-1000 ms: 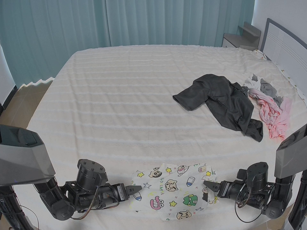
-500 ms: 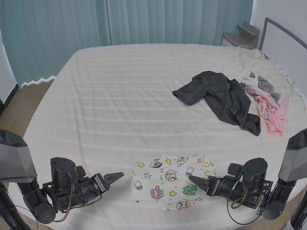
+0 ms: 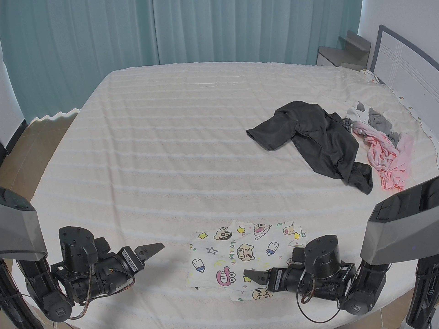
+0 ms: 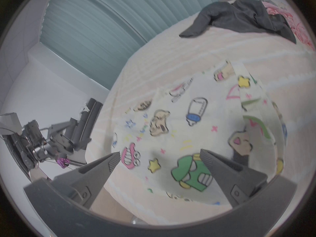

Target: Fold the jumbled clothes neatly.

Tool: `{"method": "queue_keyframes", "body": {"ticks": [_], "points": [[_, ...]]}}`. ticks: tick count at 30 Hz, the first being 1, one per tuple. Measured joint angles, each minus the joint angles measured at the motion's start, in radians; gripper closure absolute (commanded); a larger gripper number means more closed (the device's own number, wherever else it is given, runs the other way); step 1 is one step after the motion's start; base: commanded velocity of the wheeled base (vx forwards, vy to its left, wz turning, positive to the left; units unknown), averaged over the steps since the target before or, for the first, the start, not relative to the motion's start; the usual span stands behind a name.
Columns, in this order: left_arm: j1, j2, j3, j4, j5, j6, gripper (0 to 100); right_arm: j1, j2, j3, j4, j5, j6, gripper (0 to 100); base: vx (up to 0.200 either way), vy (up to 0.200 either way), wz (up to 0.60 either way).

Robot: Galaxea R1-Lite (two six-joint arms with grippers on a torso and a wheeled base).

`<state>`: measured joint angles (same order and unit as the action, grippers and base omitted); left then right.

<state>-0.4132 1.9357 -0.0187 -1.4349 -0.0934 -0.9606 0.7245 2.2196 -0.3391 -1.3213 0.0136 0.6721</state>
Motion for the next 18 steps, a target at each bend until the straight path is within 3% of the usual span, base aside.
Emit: {"method": "queue_keyframes", "body": {"ticks": [10,18], "points": [[0.021,-0.02,0.001,-0.003,0.009,0.0,0,-0.009,-0.004,0.132,-0.083,0.0,0.011,0,0.0,0.0,0.0],[0.027,-0.092,0.001,0.0,0.023,0.031,0,-0.021,-0.164,0.217,-0.098,-0.032,0.006,0,0.0,0.0,0.0]]}}
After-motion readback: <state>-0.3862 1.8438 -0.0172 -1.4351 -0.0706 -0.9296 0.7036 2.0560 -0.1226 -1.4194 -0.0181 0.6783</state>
